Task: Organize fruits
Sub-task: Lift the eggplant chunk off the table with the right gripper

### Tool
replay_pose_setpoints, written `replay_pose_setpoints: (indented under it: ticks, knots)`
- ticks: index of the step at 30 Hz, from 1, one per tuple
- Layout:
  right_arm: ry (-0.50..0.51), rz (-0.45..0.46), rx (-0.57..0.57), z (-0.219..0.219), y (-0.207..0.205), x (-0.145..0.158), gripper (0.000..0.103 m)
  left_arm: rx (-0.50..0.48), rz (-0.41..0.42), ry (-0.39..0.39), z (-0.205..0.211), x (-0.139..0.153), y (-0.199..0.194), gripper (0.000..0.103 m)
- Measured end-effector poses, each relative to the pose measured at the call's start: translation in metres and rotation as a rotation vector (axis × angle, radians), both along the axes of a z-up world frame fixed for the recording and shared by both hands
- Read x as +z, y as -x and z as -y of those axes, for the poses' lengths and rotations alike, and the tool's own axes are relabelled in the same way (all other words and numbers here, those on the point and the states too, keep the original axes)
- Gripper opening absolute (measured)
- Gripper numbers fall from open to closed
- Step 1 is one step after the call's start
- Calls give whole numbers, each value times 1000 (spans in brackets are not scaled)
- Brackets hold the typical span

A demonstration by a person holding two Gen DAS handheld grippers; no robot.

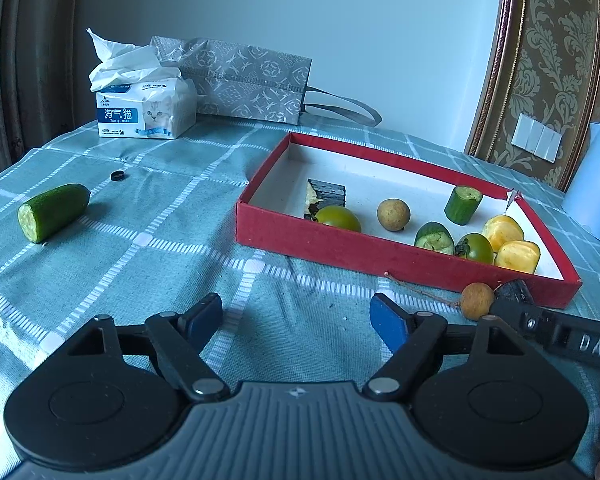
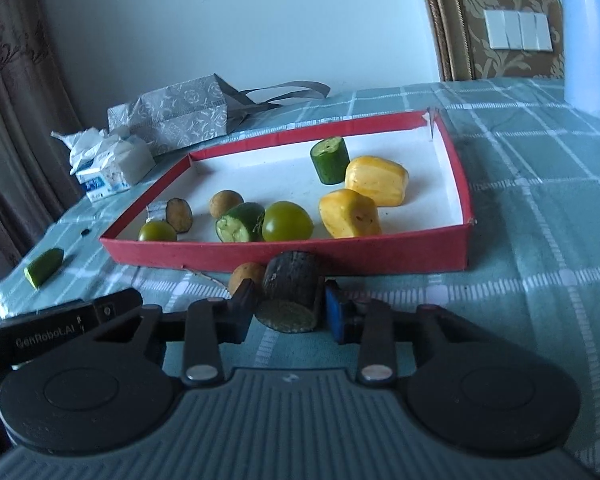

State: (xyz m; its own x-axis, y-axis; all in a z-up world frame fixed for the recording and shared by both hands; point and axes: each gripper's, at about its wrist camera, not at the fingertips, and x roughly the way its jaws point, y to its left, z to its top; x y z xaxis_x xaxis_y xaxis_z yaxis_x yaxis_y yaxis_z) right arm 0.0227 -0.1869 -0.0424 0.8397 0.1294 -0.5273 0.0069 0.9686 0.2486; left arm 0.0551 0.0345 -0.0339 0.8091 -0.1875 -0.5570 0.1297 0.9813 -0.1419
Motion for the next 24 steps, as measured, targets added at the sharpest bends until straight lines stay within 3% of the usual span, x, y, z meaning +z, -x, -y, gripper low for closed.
replay_pose_setpoints:
  ticks: [6, 10, 12, 15, 17, 20, 24]
  knots:
    - [175, 16, 56, -22, 5, 3, 37, -2, 0, 1, 1, 0, 0, 82]
    - [203, 9, 68, -25, 1, 5, 37, -3, 0, 2, 1, 0, 0, 82]
    - [197, 7, 69, -23, -1, 5, 37, -4, -1, 2, 2, 0, 0, 83]
    - [167, 7, 55, -19, -5, 5, 52, -4, -1, 2, 2, 0, 0, 83]
    - [138, 9, 52, -15, -7, 4, 52, -4, -1, 2, 2, 0, 0, 83]
    - [113, 2, 57, -13, -8, 4, 41, -3, -1, 2, 3, 0, 1, 83]
    - [116, 5, 44, -13, -4, 5, 37, -4, -1, 3, 2, 0, 0, 83]
